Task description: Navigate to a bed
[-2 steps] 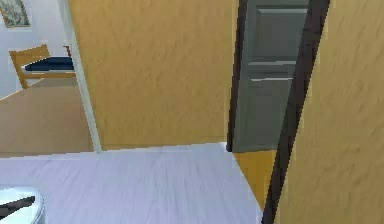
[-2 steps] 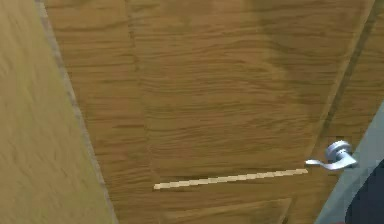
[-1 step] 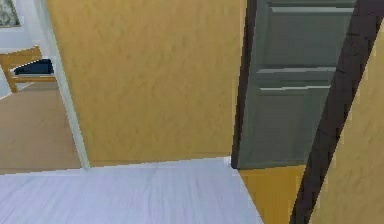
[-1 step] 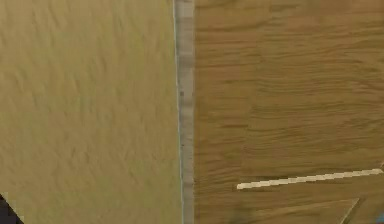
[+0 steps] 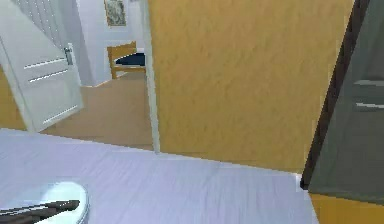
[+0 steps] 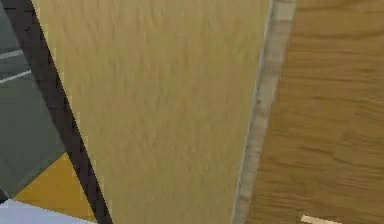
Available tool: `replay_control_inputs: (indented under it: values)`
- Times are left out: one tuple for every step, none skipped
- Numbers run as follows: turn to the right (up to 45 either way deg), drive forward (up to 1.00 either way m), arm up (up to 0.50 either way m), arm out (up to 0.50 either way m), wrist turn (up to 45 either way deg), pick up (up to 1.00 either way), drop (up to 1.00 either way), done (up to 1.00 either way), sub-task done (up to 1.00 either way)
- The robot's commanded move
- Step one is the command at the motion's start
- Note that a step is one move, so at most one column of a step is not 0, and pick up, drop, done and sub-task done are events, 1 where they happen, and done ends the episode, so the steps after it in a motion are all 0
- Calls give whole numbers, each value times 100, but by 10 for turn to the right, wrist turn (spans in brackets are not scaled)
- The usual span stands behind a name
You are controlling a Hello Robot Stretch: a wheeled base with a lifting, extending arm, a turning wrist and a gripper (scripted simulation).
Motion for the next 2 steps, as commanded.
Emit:
replay_control_inputs:
  values:
    - [0,100,0,0,0,0,0,0,0]
    - [-240,0,0,0,0,0,0,0,0]
